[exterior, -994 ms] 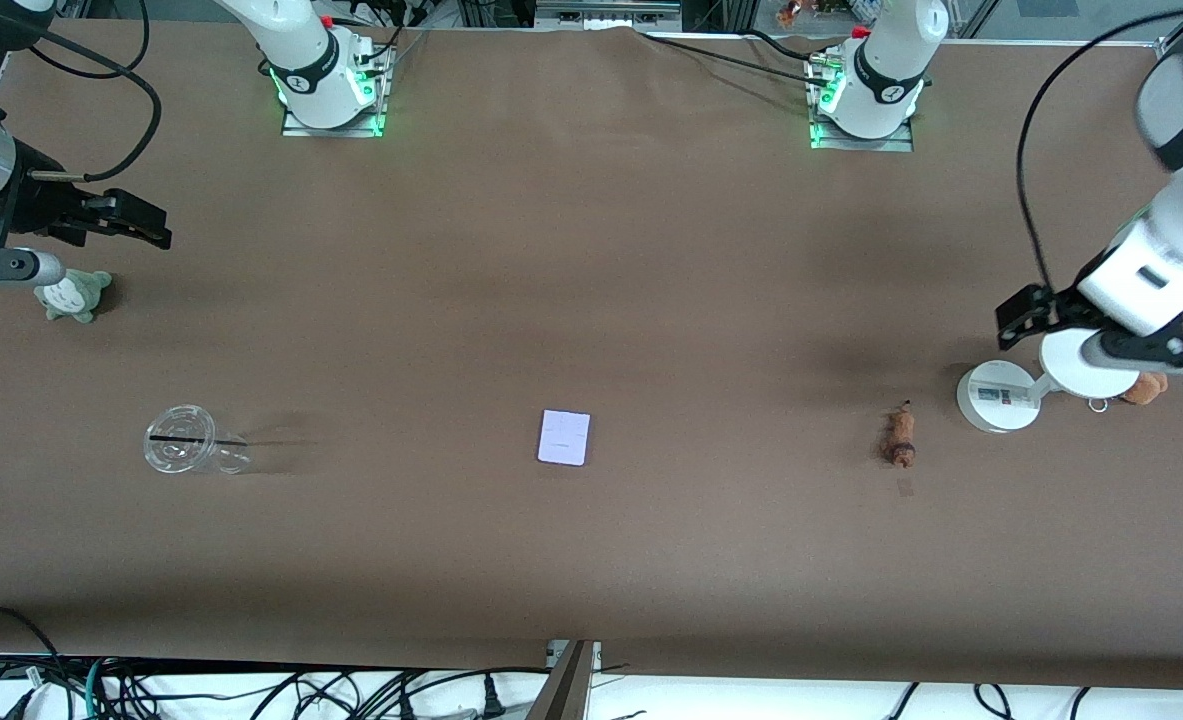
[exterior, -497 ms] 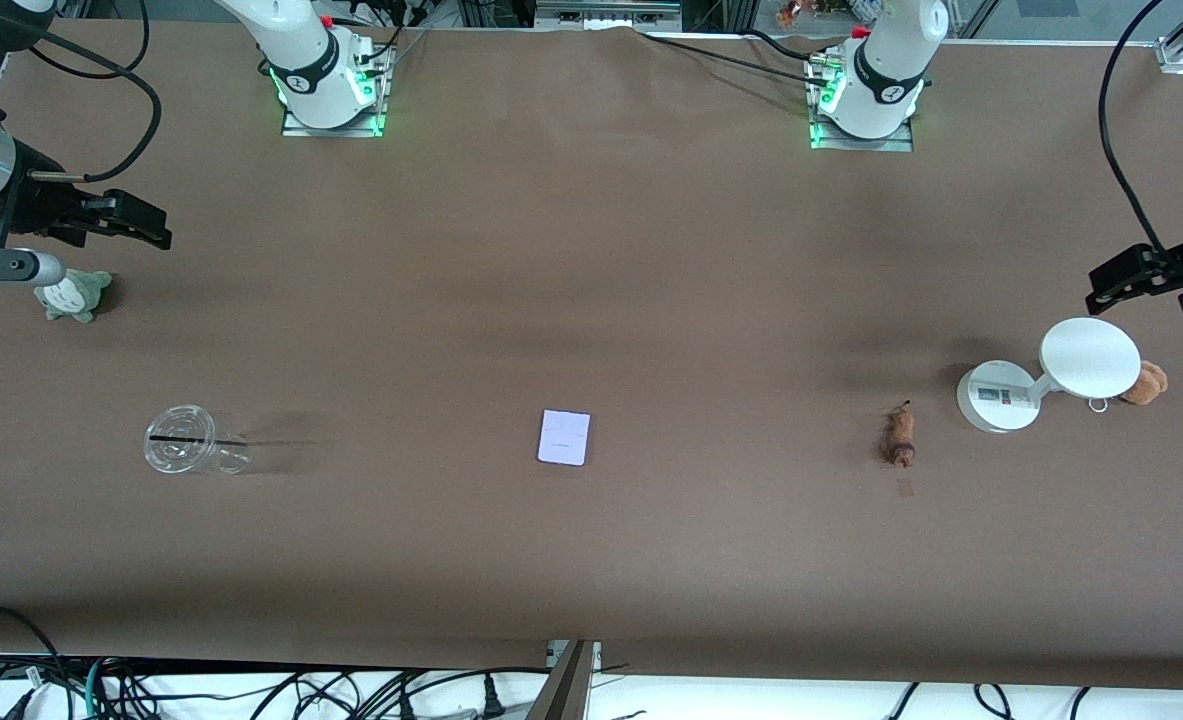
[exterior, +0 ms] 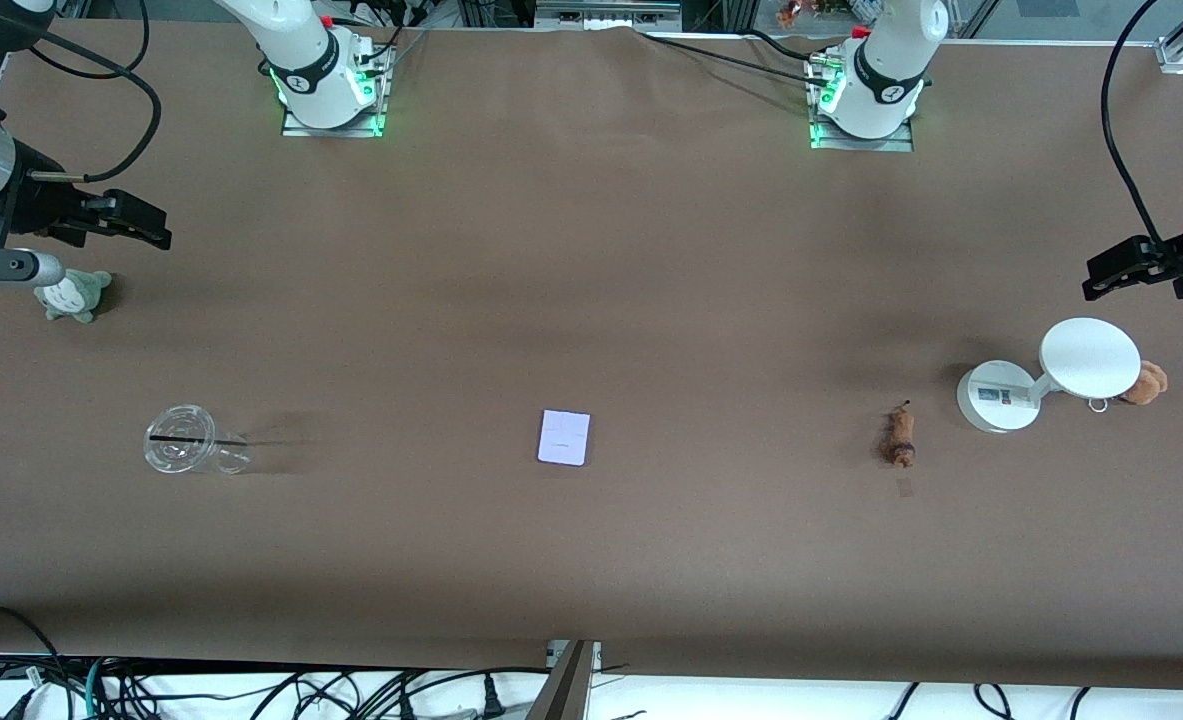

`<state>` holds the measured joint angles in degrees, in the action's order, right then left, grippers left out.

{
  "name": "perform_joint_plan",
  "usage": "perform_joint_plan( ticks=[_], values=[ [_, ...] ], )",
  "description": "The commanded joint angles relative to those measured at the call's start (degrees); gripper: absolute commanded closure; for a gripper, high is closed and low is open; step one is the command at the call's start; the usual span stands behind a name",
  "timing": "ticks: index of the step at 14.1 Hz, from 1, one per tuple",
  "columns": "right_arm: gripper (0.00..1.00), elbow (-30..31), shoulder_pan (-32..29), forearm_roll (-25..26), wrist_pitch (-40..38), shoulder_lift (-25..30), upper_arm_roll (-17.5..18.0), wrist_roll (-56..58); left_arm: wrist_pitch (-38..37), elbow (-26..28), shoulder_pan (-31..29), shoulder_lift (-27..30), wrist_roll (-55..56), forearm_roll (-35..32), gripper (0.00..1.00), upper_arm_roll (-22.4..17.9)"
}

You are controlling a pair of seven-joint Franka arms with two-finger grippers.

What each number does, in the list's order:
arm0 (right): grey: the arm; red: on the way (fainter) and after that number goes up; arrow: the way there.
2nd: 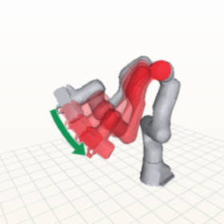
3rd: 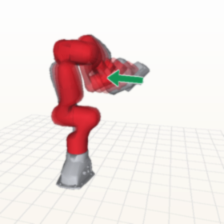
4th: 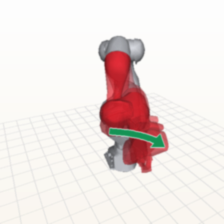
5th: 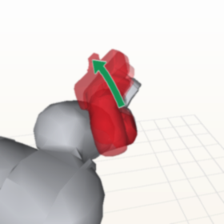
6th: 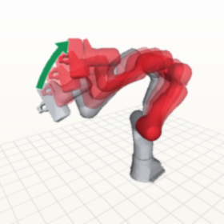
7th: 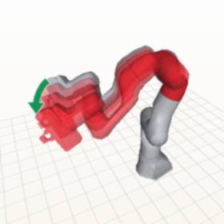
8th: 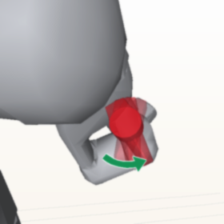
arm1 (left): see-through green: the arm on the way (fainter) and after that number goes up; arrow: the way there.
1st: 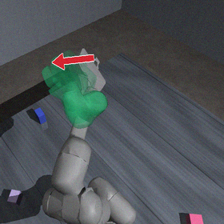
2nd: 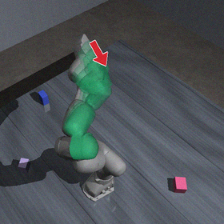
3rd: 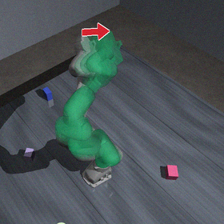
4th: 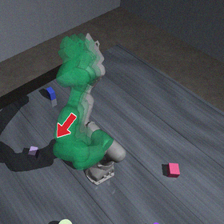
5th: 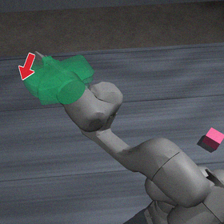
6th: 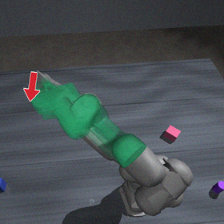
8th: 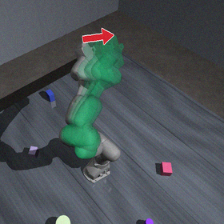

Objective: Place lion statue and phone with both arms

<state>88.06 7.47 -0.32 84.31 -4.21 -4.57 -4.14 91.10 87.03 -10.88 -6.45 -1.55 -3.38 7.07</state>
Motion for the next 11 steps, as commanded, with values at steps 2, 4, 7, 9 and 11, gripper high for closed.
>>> perform_joint_plan(
  ticks=[2,4,7,9,11],
  values=[
    [0.0,-1.58,-0.61,-1.18,-0.73,-0.71,0.27,-0.25,-1.18,-0.64,-1.51,0.21,-0.82,1.79,0.0,0.14],
    [0.0,-1.58,-0.52,-1.09,-0.73,-0.71,0.27,-0.78,-1.01,0.07,-1.51,0.38,-0.74,2.06,0.0,0.14],
    [0.0,-1.58,-0.43,-1.0,-0.73,-0.71,0.44,-0.78,-1.01,0.16,-1.42,0.39,-0.74,2.06,0.0,0.23],
    [0.0,-1.58,-0.43,-1.0,-0.73,-0.71,0.36,-0.78,-0.83,0.07,-1.33,0.12,-0.74,2.06,0.0,0.23],
    [0.0,-1.58,-0.43,-1.0,-0.73,-0.71,0.36,-0.78,-0.74,-0.02,-0.46,-0.23,-0.65,2.06,0.0,-0.12]
  ],
)
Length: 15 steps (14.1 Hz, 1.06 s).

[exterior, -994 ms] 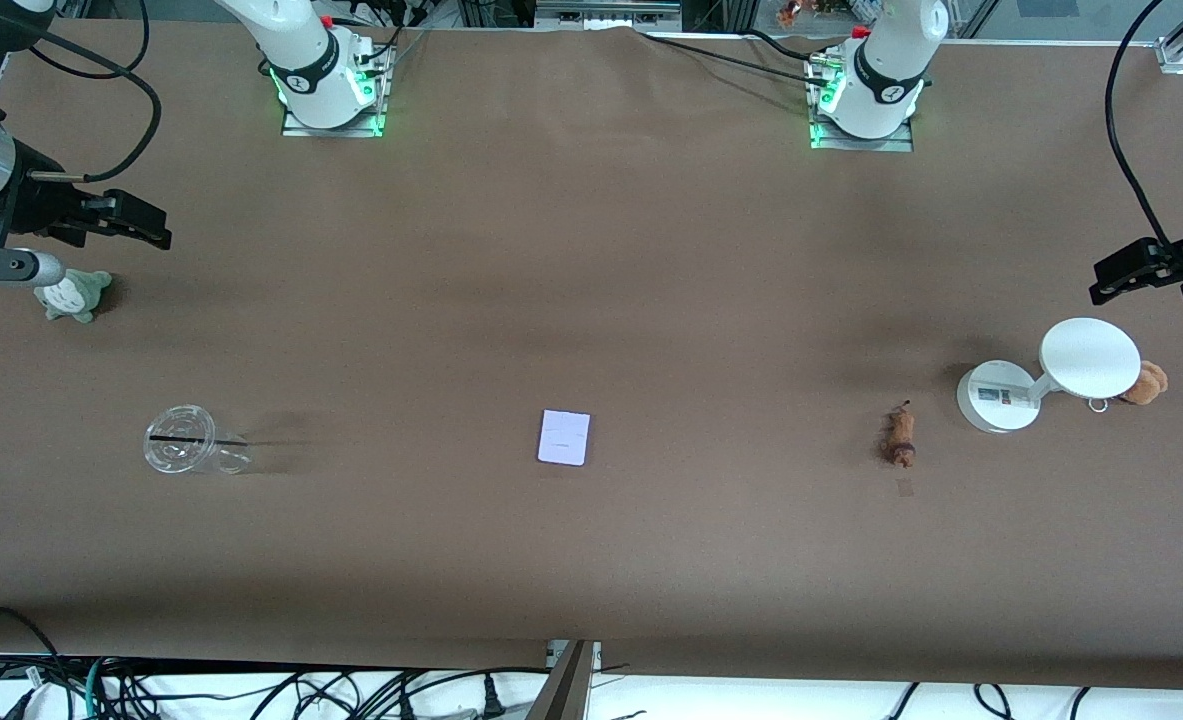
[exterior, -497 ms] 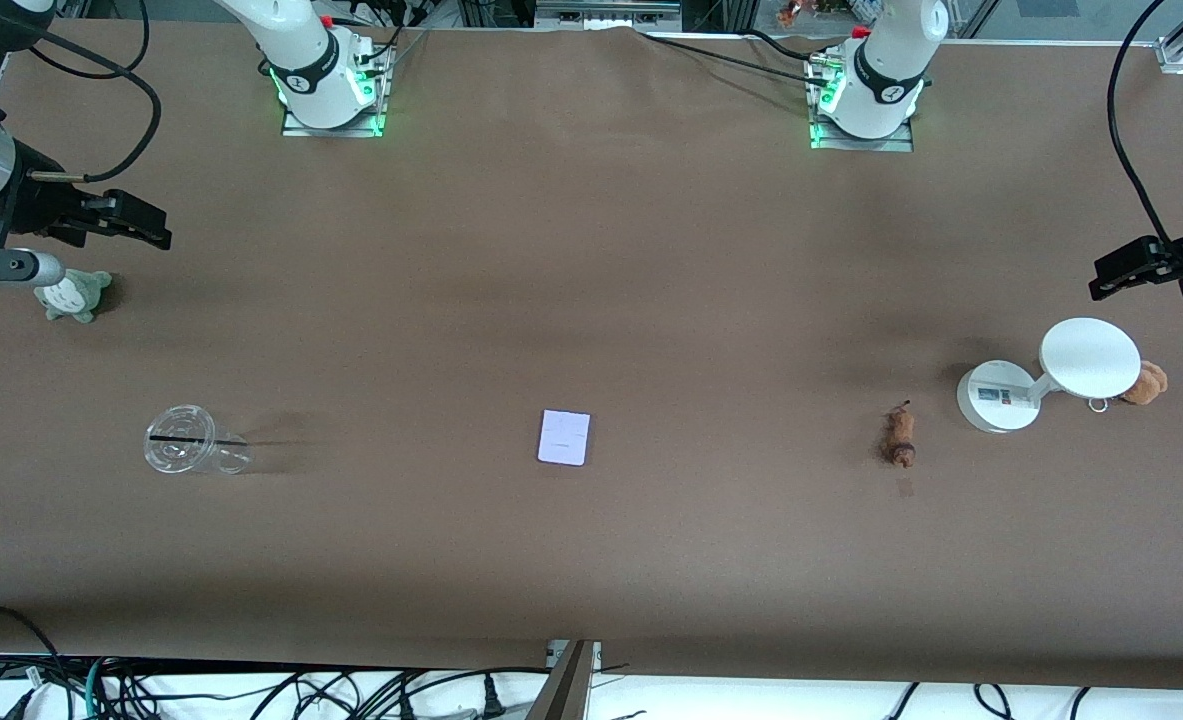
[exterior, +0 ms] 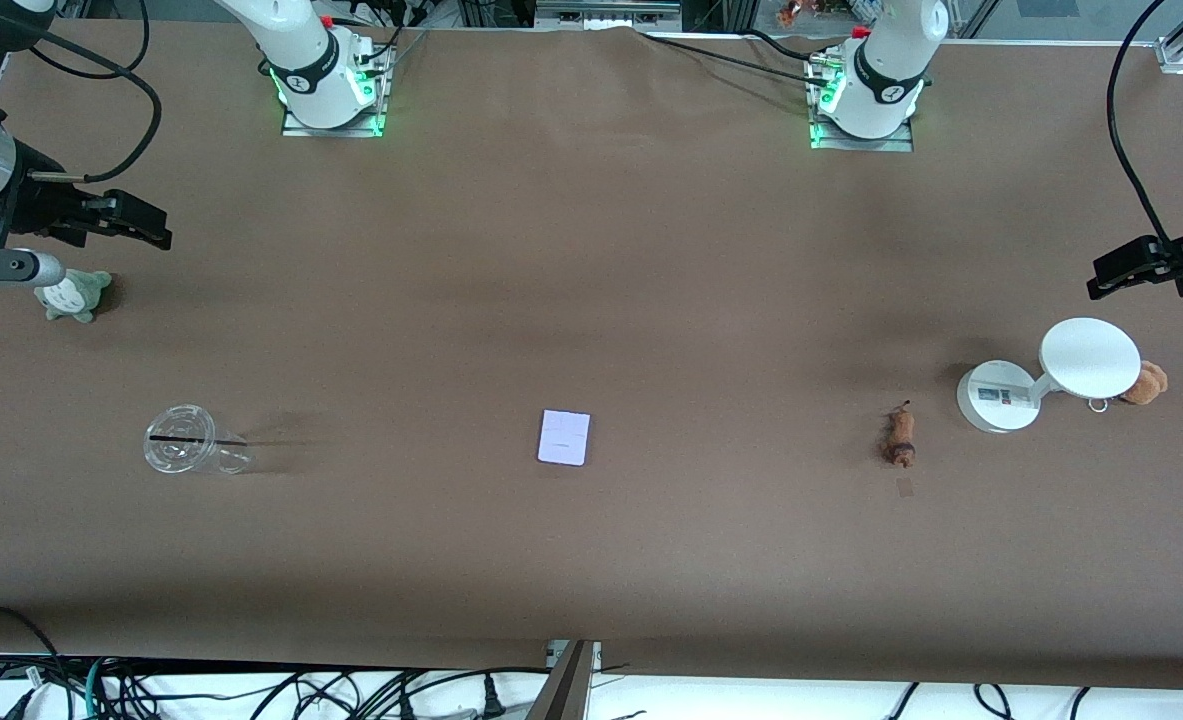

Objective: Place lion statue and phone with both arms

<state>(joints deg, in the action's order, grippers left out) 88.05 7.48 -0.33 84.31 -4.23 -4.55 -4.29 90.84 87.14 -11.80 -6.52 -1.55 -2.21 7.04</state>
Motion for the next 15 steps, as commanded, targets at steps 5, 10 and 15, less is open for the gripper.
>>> perform_joint_plan(
  ticks=[5,10,15],
  values=[
    [0.0,-1.66,-0.45,-0.9,-0.73,-0.96,0.33,-0.28,-0.48,-0.57,9.23,-0.16,-0.47,0.98,0.0,-9.39],
    [0.0,-1.66,-0.53,-0.99,-0.73,-0.96,0.33,-0.37,-0.49,-0.66,8.98,0.37,-0.56,2.3,0.0,-9.68],
    [0.0,-1.66,-0.53,-0.99,-0.73,-0.96,0.33,-0.46,-0.31,-0.92,9.07,0.28,-0.65,3.0,0.0,-9.76]
  ],
)
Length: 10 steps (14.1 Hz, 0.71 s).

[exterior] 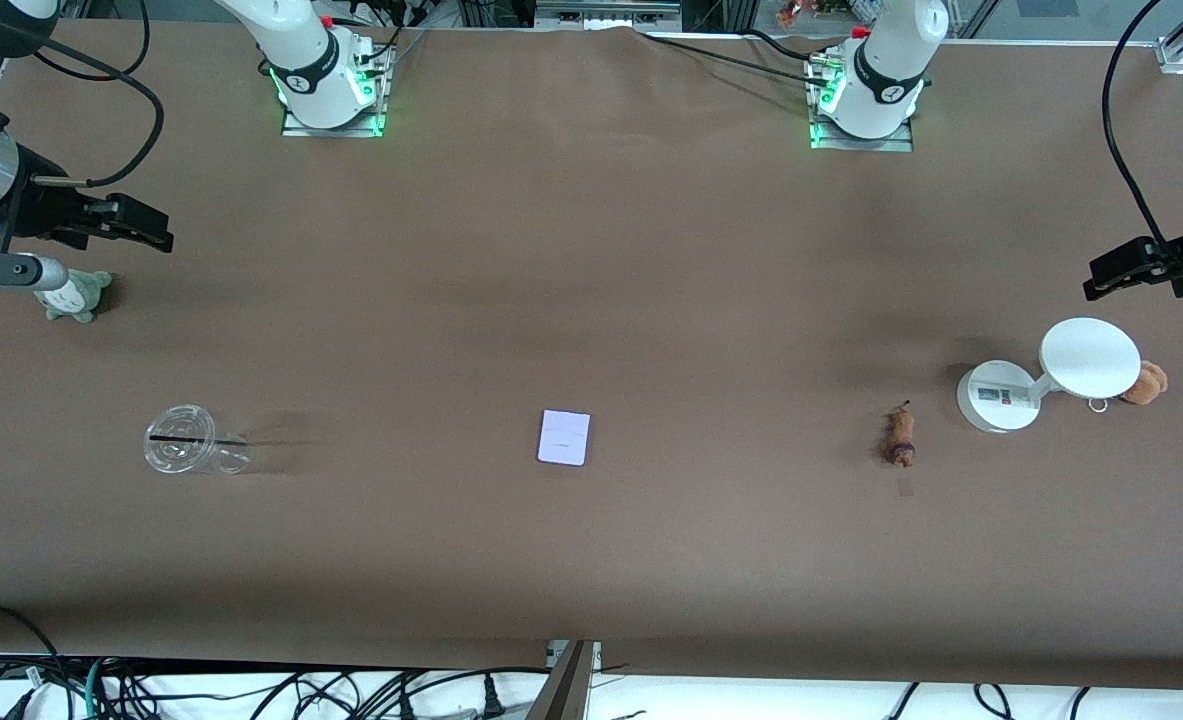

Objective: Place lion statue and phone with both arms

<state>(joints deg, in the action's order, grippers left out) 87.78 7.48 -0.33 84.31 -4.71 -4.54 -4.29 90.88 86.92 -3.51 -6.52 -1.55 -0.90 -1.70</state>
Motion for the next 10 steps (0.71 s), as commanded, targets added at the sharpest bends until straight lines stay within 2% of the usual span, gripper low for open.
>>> perform_joint_plan(
  ticks=[1,10],
  values=[
    [0.0,-1.38,-0.53,-0.99,-0.73,-0.47,0.32,-0.46,-0.26,-0.61,0.79,0.28,-0.56,1.77,0.0,-1.03],
    [0.0,-1.38,-0.53,-0.99,-0.64,-0.47,0.23,0.07,0.18,-0.96,0.79,0.11,-0.56,1.86,0.0,-1.2]
  ],
)
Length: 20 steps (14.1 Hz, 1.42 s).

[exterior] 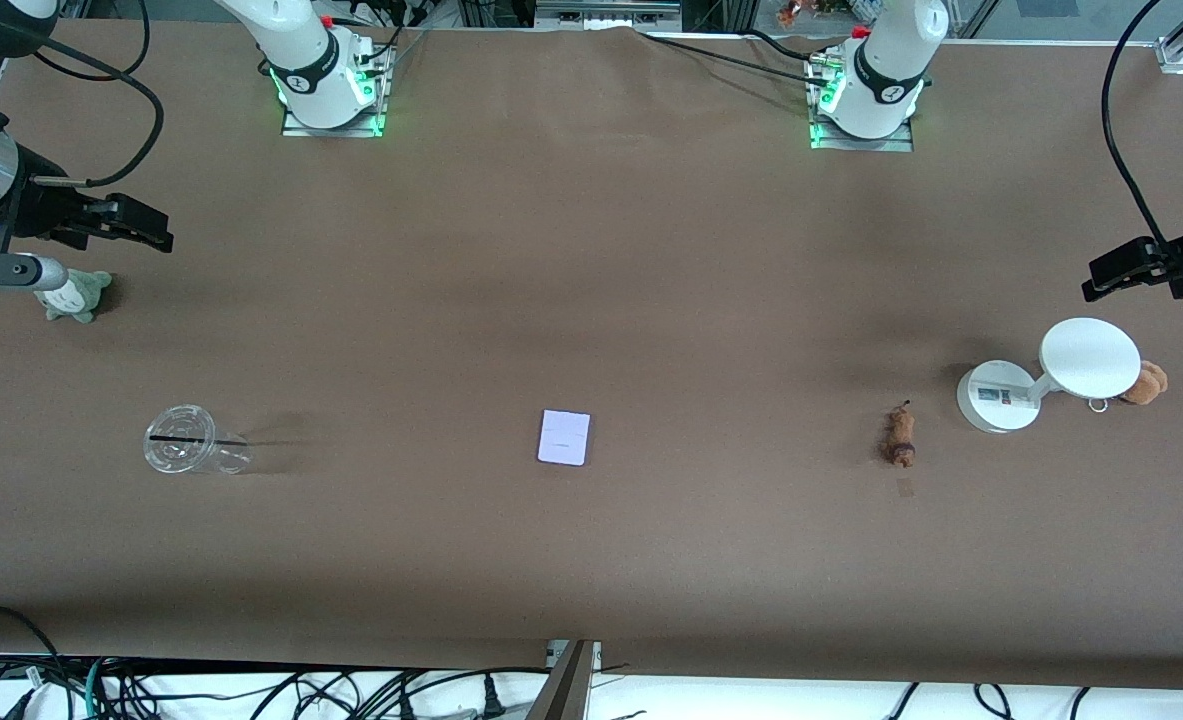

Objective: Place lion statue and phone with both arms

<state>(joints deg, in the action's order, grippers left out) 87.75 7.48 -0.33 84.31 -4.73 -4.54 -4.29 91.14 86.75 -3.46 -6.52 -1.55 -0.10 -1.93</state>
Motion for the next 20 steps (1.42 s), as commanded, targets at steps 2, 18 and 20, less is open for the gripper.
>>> perform_joint_plan(
  ticks=[2,18,20],
  values=[
    [0.0,-1.35,-0.62,-1.08,-0.64,-0.81,0.24,0.24,-0.09,-0.8,0.73,0.11,-0.56,0.98,0.0,-0.97],
    [0.0,-1.26,20.37,-0.99,33.69,-26.45,0.5,-27.23,-0.09,-0.8,0.73,0.11,-0.56,0.72,0.0,-0.88],
    [0.0,-1.52,22.75,-0.99,41.6,-29.89,0.59,-31.47,-0.09,-0.8,0.73,0.11,-0.56,0.63,0.0,-0.88]
  ],
)
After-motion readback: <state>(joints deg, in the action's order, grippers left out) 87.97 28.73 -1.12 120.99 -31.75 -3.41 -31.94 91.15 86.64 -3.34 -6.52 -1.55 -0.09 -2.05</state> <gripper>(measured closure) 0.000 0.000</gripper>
